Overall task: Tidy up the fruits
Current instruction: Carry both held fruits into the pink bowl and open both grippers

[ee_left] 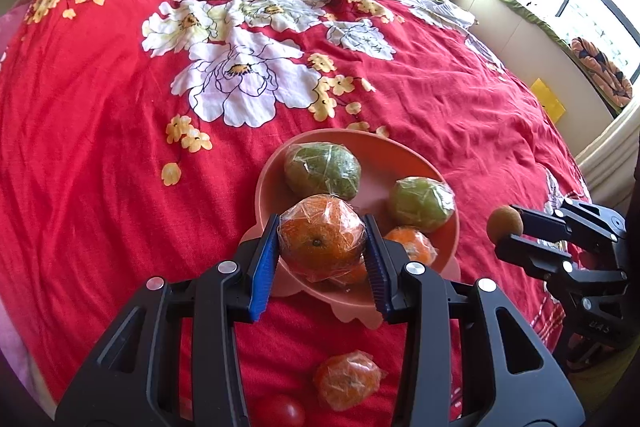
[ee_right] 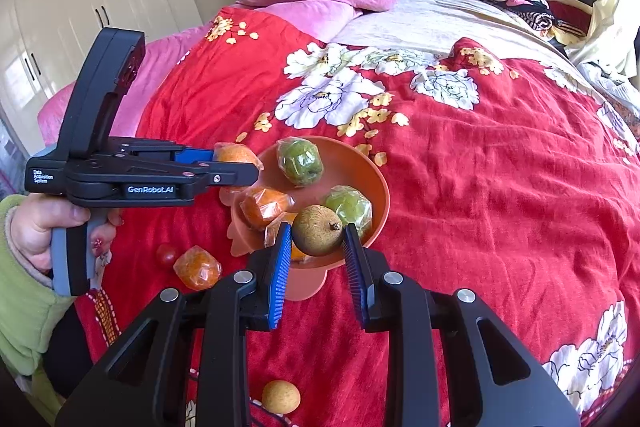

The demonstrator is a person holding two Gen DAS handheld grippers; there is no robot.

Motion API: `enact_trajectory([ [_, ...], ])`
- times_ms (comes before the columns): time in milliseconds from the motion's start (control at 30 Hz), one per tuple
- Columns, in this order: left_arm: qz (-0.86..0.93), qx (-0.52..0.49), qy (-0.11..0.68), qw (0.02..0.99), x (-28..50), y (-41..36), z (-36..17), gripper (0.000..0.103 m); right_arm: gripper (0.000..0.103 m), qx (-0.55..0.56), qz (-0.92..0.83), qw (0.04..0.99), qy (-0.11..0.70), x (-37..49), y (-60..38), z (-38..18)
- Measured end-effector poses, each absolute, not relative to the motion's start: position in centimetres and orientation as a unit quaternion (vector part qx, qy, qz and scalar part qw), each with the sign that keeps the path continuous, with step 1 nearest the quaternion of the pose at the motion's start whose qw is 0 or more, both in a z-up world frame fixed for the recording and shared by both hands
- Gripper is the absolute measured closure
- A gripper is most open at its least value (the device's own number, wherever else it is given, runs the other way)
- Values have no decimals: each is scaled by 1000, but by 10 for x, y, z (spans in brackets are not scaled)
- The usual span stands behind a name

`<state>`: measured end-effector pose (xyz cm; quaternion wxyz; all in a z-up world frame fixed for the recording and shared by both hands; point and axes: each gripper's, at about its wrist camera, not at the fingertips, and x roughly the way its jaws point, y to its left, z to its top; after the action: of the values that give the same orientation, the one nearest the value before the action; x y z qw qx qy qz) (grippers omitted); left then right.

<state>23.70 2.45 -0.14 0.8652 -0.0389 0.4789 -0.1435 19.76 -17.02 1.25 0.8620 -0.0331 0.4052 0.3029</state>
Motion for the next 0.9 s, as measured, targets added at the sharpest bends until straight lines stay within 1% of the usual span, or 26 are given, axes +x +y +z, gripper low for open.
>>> enact_trajectory([
  [900,-131,-44,488,862,265,25,-22,71,78,-64,297,852,426,208,-156,-14],
])
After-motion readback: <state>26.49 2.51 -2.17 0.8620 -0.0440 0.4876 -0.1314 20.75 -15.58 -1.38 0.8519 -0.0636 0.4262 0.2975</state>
